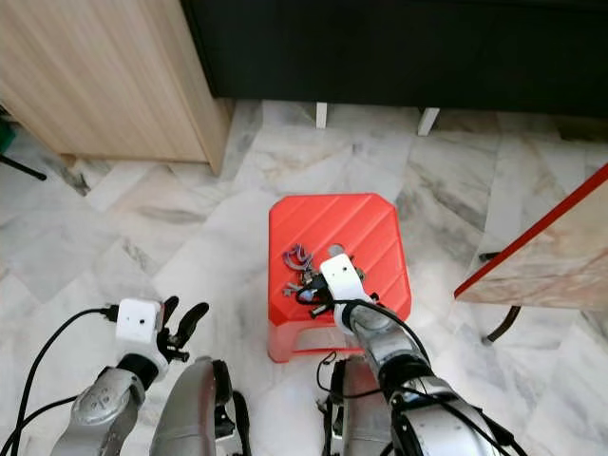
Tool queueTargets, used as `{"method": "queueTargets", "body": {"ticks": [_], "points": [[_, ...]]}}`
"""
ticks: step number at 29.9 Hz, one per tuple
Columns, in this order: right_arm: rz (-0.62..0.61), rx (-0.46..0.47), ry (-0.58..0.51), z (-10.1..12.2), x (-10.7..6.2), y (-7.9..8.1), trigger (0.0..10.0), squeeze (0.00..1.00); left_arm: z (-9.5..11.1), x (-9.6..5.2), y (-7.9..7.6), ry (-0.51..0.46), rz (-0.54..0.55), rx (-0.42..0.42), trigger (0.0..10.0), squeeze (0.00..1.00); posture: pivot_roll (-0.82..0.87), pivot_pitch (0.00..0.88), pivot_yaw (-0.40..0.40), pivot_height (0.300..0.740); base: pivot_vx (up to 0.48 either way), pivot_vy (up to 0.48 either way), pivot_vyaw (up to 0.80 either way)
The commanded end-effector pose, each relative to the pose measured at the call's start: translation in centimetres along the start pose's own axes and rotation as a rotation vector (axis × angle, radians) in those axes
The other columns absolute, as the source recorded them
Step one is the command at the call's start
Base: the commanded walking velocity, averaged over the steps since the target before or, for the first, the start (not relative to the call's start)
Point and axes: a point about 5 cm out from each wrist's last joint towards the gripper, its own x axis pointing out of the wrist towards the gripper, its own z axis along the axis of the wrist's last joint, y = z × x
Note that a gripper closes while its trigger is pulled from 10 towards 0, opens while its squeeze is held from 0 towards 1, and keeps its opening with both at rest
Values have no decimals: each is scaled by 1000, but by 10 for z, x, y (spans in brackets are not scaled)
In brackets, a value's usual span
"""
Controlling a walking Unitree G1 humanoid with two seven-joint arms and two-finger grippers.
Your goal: Hang keys on a hook
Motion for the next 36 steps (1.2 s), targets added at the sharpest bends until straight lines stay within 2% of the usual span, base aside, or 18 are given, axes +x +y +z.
{"method": "queueTargets", "body": {"ticks": [1,5,6,9,12,14,20,21,22,27,33,36], "points": [[-26,31,-22,-6,-2,-2,0,0,-10,-2,2,28,17,-2,10000,0,89,213,-13,626,0,0,0],[-150,53,-103,2,-7,-16,0,0,-9,5,1,16,13,-1,10000,0,93,175,-13,626,0,0,0],[-150,53,-103,2,-7,-16,0,0,-9,5,1,16,13,-1,10000,0,93,175,-13,626,0,0,0],[-220,112,-210,13,-11,-23,0,0,-8,11,5,6,21,1,10000,0,90,156,-8,626,0,0,0],[-235,143,-317,28,-15,-24,0,0,-9,15,7,3,23,6,10000,0,83,135,-3,626,0,0,0],[-236,142,-349,32,-16,-24,0,0,-11,16,6,2,21,8,10000,0,83,129,-3,626,0,0,0],[-292,150,-428,33,-25,-24,0,0,-13,21,5,-1,19,3,10000,0,77,99,-7,626,0,0,0],[-308,167,-453,30,-28,-22,8745,0,-14,21,5,-2,22,0,10000,0,75,91,-8,626,0,0,0],[-319,175,-465,27,-31,-22,10000,0,-16,21,4,-1,26,-2,10000,0,71,84,-6,626,0,0,0],[-335,220,-518,18,-41,-13,10000,0,-19,19,3,-12,42,-29,10000,0,60,71,-8,626,0,0,0],[-348,244,-491,10,-41,-3,10000,0,-19,21,4,-34,65,-50,10000,0,61,62,-14,626,0,0,0],[-349,246,-494,13,-41,-5,10000,0,-18,23,2,-43,55,-66,10000,0,60,67,-18,626,0,0,0]]}}
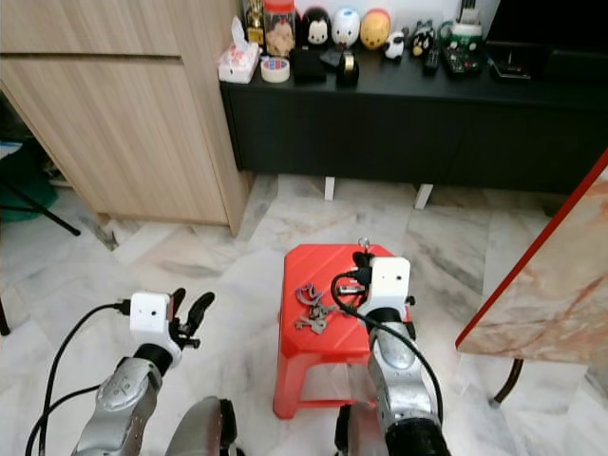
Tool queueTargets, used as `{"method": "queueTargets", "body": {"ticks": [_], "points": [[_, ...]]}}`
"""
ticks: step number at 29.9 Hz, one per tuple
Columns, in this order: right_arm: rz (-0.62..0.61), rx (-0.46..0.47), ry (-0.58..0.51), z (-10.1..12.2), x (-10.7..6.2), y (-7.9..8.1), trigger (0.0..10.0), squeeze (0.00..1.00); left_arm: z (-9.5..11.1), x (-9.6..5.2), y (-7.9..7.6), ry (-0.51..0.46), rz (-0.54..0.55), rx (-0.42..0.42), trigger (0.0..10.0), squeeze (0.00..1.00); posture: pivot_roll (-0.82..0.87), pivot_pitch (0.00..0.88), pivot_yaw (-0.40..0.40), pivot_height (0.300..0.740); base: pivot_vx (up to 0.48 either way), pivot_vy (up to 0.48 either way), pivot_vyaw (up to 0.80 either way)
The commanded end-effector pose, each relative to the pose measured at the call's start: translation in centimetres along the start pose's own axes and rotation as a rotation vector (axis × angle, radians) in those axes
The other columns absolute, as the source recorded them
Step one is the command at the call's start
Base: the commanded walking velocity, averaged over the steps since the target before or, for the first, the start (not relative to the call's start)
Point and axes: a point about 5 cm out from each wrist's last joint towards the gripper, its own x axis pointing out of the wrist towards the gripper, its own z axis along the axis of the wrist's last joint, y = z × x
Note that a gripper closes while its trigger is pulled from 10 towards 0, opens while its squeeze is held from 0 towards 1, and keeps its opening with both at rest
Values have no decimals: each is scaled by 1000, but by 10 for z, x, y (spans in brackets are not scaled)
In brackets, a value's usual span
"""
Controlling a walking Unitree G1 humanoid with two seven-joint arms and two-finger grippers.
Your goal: Hang keys on a hook
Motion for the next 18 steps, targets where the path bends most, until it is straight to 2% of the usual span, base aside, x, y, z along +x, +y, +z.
{"method": "queueTargets", "body": {"ticks": [1,12,18], "points": [[1,5,-10,4,2,0,10000,0,0,1,2,-8,9,-20,10000,0,60,67,-18,626,-266,0,0],[-9,2,-17,11,4,-5,10000,0,0,2,2,-15,18,-19,10000,0,51,83,-21,626,-311,0,0],[-35,20,-32,13,3,-8,10000,0,0,2,5,-13,28,-5,10000,0,57,98,-17,636,0,0,0]]}}
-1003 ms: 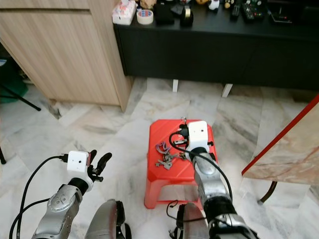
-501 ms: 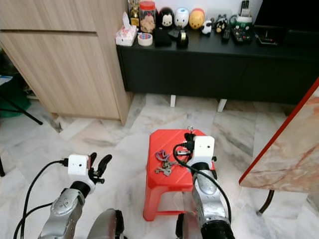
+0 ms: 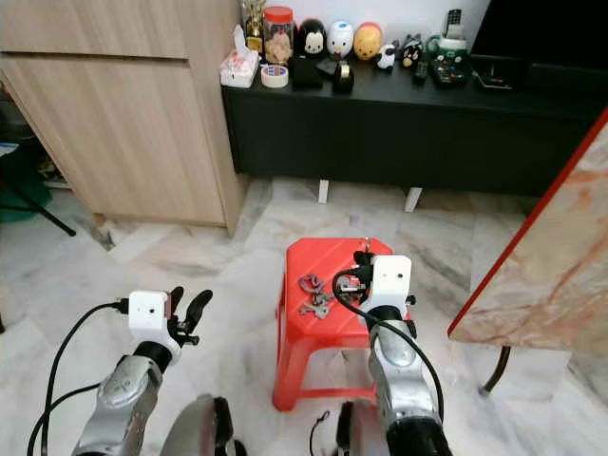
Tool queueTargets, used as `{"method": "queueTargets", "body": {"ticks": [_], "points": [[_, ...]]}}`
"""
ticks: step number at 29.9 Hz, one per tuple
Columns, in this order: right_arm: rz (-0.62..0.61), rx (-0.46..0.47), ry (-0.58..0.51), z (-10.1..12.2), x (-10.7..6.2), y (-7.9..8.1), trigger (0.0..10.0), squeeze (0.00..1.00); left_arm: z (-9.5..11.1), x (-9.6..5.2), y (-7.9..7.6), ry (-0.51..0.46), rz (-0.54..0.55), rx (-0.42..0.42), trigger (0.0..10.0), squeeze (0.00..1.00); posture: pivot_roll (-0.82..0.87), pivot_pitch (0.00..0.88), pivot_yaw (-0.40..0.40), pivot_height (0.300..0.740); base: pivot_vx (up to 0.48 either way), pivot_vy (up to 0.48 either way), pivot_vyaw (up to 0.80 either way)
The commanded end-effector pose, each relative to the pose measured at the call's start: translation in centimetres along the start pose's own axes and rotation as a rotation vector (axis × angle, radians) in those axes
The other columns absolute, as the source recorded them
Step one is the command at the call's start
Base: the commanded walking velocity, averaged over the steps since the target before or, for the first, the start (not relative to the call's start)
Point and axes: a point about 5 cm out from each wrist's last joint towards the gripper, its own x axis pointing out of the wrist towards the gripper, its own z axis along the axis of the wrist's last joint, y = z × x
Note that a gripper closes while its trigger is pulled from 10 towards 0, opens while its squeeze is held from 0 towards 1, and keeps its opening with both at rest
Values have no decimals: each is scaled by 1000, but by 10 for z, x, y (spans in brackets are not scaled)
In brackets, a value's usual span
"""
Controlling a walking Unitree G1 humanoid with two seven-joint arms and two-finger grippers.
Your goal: Hang keys on a hook
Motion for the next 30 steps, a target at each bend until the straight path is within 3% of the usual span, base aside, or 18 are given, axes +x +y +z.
{"method": "queueTargets", "body": {"ticks": [1,15,30], "points": [[-11,15,-14,3,0,1,10000,0,-12,-7,3,47,18,-7,10000,0,57,98,-17,640,0,0,0],[-24,6,8,0,-1,-2,10000,0,-12,-9,2,45,10,-8,10000,0,62,107,-11,740,0,0,0],[-9,3,36,-5,-3,0,10000,0,-13,-10,-1,42,4,-20,10000,0,65,109,-15,740,0,0,0]]}}
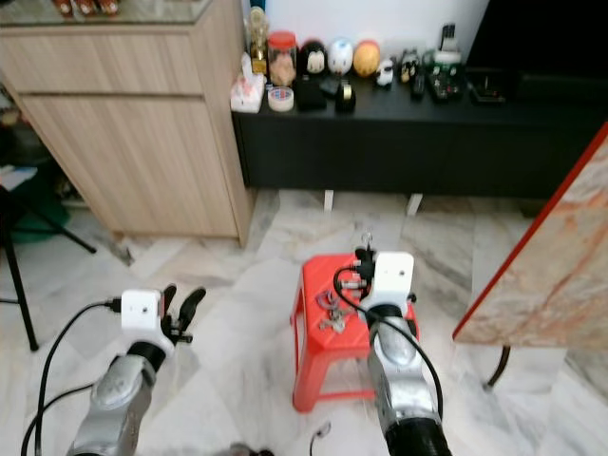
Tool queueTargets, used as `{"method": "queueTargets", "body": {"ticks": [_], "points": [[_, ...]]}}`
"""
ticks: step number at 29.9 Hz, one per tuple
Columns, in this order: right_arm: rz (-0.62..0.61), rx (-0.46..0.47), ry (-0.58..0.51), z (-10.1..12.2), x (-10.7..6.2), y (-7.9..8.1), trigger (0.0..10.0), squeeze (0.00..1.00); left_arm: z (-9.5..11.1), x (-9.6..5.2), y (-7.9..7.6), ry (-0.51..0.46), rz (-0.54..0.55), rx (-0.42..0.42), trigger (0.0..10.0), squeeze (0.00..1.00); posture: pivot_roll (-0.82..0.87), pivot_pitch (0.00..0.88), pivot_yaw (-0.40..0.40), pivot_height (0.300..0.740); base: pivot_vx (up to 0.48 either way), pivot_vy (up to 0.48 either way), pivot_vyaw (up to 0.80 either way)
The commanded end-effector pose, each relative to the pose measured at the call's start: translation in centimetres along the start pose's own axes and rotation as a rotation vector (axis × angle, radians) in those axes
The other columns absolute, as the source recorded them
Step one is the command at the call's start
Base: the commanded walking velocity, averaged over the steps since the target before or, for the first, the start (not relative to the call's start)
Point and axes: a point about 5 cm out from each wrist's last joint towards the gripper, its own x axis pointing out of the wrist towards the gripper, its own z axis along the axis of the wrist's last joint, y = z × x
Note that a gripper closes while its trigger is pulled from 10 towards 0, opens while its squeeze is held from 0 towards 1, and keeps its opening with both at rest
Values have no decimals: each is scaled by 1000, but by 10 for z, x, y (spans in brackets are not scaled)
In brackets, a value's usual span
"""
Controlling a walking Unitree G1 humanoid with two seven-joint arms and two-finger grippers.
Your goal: Hang keys on a hook
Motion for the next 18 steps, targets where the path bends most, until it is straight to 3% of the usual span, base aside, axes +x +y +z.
{"method": "queueTargets", "body": {"ticks": [1,10,18], "points": [[-4,-1,18,-3,-2,-4,10000,0,-4,-3,-1,14,0,-7,10000,0,64,109,-14,740,0,0,0],[83,-13,38,-4,-3,3,10000,0,0,-1,0,9,-30,-2,10000,0,64,101,-12,740,0,0,0],[69,5,40,-5,-3,6,10000,0,-2,-1,-2,16,-30,-1,10000,0,66,95,-8,740,0,0,0]]}}
